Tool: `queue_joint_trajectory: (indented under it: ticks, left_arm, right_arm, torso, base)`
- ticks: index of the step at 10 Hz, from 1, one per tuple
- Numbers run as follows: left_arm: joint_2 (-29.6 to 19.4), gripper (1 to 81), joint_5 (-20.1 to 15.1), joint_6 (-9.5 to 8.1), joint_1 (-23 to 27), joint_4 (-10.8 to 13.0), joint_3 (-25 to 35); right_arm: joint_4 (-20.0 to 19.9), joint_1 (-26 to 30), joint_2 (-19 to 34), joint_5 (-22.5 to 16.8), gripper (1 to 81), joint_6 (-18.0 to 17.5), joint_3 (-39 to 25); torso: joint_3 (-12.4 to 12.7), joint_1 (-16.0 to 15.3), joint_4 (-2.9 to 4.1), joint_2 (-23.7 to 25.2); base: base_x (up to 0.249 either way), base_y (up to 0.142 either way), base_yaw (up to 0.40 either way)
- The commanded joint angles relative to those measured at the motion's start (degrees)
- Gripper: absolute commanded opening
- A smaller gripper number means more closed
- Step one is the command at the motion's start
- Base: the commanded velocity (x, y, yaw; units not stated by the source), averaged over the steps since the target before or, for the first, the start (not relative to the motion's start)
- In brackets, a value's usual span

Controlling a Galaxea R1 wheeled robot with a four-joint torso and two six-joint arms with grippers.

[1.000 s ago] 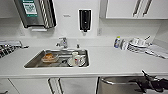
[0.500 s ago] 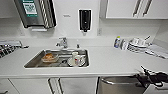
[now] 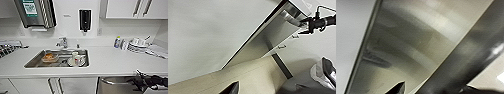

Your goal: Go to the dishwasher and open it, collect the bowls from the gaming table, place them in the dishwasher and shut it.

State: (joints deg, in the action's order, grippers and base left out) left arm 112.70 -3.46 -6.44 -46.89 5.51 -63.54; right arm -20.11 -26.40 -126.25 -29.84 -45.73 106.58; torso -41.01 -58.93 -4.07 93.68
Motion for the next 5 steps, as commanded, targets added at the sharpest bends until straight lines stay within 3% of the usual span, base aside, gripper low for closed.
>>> queue_joint_trajectory:
  ticks: [1, 5]
  left_arm:
    - [-0.90, 81.1, -1.02, -0.07, 5.09, 0.02, -0.36]
    - [0.25, 81.1, -0.93, 0.02, 4.83, 0.73, -0.44]
  right_arm:
    - [-0.98, 5.88, -0.17, -1.97, 81.1, -0.15, 2.47]
    - [-0.10, 1.49, -0.88, -2.07, 81.1, 0.38, 5.38]
  torso:
    - [0.00, 0.00, 0.00, 0.00]
    - [0.00, 0.00, 0.00, 0.00]
  base:
    - [0.000, 0.000, 0.000]
    - [0.000, 0.000, 0.000]
